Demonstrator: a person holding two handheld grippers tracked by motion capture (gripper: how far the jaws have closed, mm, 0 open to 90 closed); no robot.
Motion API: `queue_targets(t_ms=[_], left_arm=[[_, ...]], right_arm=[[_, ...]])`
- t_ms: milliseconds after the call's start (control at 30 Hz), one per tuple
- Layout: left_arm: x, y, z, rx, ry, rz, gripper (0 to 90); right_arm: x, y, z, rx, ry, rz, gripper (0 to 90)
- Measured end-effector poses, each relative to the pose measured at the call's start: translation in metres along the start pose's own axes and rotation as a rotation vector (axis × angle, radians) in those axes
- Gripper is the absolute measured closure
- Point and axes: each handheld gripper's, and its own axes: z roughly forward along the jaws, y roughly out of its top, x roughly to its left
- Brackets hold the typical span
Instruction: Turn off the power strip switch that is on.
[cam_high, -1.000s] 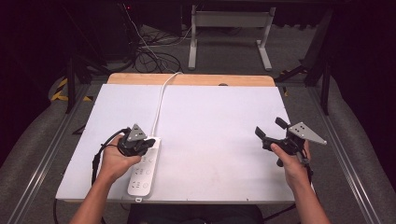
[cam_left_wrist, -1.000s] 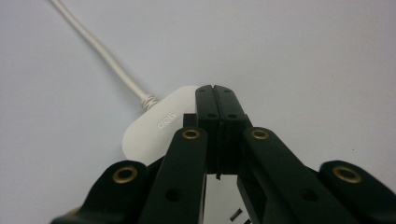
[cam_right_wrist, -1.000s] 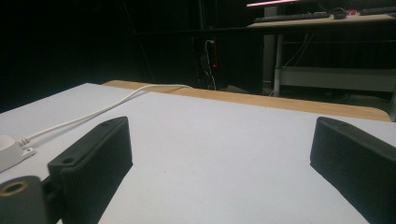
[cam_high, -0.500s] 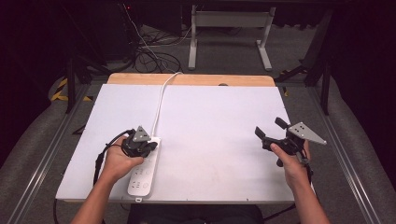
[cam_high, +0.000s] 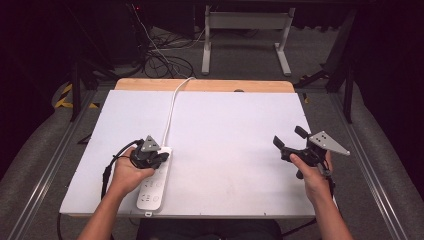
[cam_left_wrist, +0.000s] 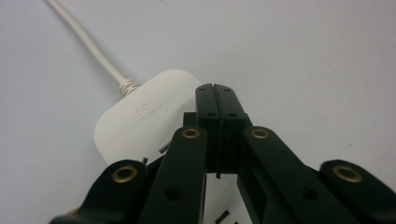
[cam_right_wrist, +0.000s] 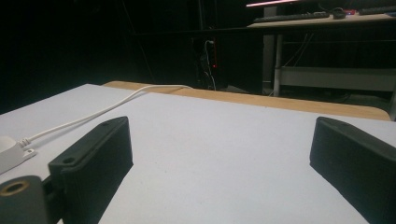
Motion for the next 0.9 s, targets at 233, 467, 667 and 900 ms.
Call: queue_targets(t_ms=[233,467,667,900], left_arm=[[-0.0014,-0.0007,0.0012,-0.010,0.013,-0.008,90.0],[-0.0014,-0.0017,0.0023,-0.022,0.007,-0.031,90.0],[-0.0012,-0.0027,0.0024,-0.017,0.006,-0.028,90.0],[0.0007,-0.0029,0.0024,-0.019,-0.005,-0.035,90.0]], right_arm=[[0.0002,0.0000,-0.0003,-0.001,0.002,0.002,6.0],[0.0005,0.0000,-0.0006,-0.003,0.002,0.003,6.1],[0.0009,0.0000,-0.0015,-0.005,0.002,0.004,6.0],[0.0008,0.0001,-0.0017,-0.006,0.002,0.004,6.1]])
